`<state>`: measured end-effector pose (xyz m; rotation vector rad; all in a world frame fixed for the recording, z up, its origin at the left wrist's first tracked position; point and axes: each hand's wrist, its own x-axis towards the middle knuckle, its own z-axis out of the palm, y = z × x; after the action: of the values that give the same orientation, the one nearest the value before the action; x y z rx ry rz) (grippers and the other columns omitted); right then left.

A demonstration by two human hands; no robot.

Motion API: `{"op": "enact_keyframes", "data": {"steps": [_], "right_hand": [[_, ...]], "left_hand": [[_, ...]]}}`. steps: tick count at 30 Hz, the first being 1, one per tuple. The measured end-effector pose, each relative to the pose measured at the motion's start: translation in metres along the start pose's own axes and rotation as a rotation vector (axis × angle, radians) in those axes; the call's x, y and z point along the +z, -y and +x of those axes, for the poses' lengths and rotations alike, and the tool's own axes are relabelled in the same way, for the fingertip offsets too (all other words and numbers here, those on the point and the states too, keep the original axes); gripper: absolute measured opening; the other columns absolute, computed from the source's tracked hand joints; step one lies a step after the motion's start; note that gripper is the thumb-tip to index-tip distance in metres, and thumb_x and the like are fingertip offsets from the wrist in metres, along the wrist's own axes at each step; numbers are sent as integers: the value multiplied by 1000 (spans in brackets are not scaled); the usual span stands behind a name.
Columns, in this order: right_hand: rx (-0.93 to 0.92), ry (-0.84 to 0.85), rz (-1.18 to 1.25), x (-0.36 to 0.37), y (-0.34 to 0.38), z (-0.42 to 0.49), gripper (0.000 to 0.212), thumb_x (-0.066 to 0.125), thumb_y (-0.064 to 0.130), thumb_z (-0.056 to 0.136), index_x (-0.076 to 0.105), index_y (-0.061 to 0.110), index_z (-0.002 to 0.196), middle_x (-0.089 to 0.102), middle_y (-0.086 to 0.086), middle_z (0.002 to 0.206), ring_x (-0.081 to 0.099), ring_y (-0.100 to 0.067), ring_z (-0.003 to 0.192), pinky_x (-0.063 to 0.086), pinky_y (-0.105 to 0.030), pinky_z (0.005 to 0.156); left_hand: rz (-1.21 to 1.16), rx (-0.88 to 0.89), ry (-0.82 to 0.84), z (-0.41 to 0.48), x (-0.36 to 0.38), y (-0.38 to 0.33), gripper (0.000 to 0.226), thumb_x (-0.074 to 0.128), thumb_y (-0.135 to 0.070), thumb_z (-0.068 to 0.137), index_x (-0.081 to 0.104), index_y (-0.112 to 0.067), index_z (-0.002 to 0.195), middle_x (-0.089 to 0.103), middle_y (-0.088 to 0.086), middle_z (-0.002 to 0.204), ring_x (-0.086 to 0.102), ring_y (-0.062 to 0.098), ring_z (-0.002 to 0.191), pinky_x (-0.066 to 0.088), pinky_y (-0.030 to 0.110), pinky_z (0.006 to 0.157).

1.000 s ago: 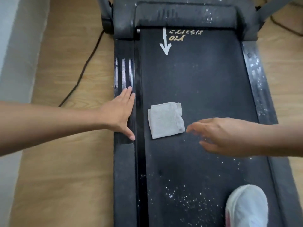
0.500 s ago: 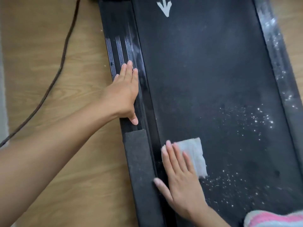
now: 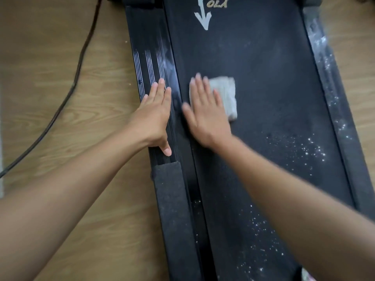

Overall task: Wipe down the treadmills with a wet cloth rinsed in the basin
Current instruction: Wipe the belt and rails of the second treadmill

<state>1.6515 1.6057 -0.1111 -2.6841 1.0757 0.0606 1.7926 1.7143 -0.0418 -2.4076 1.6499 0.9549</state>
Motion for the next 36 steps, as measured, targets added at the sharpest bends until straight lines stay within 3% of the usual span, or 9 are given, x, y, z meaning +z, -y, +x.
{"op": "enact_keyframes", "data": {"steps": [8, 11, 15, 19, 21, 25, 29, 33, 36], "right_hand": [[-81, 279, -116, 23, 5, -345, 70, 30, 49, 113, 17, 7, 167, 3, -8, 178, 17, -28, 162, 16, -48, 127], [-64, 240, -83, 19, -10, -291, 73, 22, 55, 112, 8, 11, 169, -4, -5, 178, 2, -24, 164, 12, -49, 128], [142, 49, 58, 8, -29, -99, 84, 14, 68, 105, 1, 16, 169, -8, 0, 177, -12, -16, 163, -2, -44, 132], [99, 65, 9, -21, -61, 20, 89, 14, 74, 102, 1, 18, 169, -6, 1, 178, -10, -15, 163, -1, -46, 132], [52, 69, 16, -19, -65, -7, 89, 15, 74, 102, 1, 16, 169, -7, -1, 177, -11, -16, 163, -1, -46, 132], [-18, 99, -27, 5, -65, -213, 81, 26, 62, 109, 3, 12, 169, -9, -3, 177, -8, -21, 164, 7, -48, 132], [-66, 233, -76, 17, -86, -384, 71, 40, 53, 104, 46, 5, 157, 9, -6, 177, 29, -28, 158, 20, -46, 125], [-211, 147, -73, 6, -109, -278, 79, 28, 63, 108, 21, 12, 168, 2, -3, 178, 8, -22, 164, 12, -46, 129], [-98, 48, -3, -8, -111, -123, 88, 21, 71, 104, 5, 15, 169, -5, -1, 178, -10, -17, 163, 0, -44, 132]], "left_hand": [[82, -45, 75, -2, -5, -6, 177, 102, -48, 45, -27, -2, 157, -39, 18, 162, -30, 32, 154, -3, 46, 129], [81, -56, 77, 0, -4, -7, 176, 102, -47, 46, -28, -2, 156, -40, 17, 162, -30, 32, 153, -4, 46, 128], [102, -72, 59, 2, -1, -8, 176, 103, -46, 44, -24, -2, 158, -36, 17, 164, -28, 31, 154, -1, 46, 129], [196, 2, -13, -11, 0, -16, 169, 102, -47, 48, -16, -3, 161, -27, 15, 168, -2, 31, 160, 23, 44, 127], [175, 122, 28, -17, -5, -33, 156, 96, -51, 61, -13, -6, 163, -25, 10, 170, 7, 28, 160, 24, 39, 127], [-46, 60, 195, -23, 11, -89, 160, 87, -71, 60, -17, -5, 162, -27, 12, 169, -17, 24, 158, 2, 38, 130], [135, -32, 91, -26, 63, -117, 179, 87, -80, 45, -28, 3, 155, -43, 22, 159, -34, 37, 151, 0, 53, 129], [267, -86, 93, -16, 70, -131, 178, 84, -81, 50, -31, 9, 150, -42, 32, 154, -32, 45, 150, 2, 55, 129], [288, -147, 98, -7, 78, -134, 178, 89, -74, 50, -32, 10, 148, -42, 35, 153, -33, 47, 148, 1, 56, 128]]}}
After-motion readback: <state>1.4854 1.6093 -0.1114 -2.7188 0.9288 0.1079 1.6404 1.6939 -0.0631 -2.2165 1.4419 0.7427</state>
